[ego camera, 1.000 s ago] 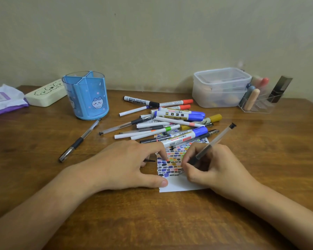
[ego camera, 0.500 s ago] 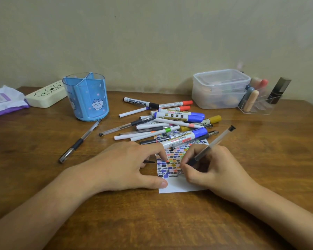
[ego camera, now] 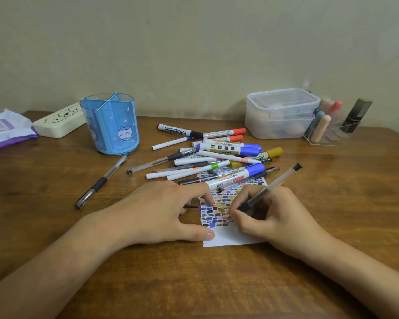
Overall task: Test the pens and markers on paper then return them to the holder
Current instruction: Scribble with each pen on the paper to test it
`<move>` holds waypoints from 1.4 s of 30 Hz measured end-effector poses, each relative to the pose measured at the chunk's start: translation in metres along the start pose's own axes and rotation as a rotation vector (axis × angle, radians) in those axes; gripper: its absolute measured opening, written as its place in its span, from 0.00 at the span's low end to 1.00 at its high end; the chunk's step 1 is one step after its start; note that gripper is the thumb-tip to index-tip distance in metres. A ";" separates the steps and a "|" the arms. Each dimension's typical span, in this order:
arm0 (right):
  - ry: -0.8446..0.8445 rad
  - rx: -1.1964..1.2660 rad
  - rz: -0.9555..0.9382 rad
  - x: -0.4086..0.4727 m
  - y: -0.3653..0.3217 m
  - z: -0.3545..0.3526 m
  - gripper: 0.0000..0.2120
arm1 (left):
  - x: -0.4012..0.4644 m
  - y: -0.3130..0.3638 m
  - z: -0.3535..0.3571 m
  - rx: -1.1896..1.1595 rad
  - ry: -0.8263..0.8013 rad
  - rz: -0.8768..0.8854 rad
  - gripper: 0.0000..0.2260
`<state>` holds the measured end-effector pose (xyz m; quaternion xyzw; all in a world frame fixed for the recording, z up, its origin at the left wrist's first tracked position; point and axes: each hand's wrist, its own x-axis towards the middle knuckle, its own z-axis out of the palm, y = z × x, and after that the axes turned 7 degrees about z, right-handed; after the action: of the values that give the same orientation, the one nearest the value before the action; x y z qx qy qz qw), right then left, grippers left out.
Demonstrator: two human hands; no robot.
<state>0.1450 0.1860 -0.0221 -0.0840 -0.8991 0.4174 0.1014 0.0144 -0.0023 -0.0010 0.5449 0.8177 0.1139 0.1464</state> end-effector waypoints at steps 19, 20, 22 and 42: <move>-0.010 0.012 0.022 0.001 0.002 -0.001 0.06 | -0.001 0.006 -0.004 0.014 -0.035 -0.026 0.25; -0.010 0.010 0.019 0.001 0.002 -0.001 0.06 | -0.001 0.006 -0.003 0.010 -0.034 -0.026 0.25; -0.014 0.007 -0.001 0.001 0.002 0.000 0.06 | -0.001 0.005 -0.003 0.000 -0.023 -0.019 0.26; -0.050 0.309 0.000 0.005 0.003 -0.009 0.07 | -0.002 -0.001 -0.008 -0.234 0.109 -0.029 0.08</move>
<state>0.1428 0.1955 -0.0179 -0.0569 -0.8263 0.5529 0.0910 0.0112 -0.0048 0.0065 0.5052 0.8133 0.2361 0.1660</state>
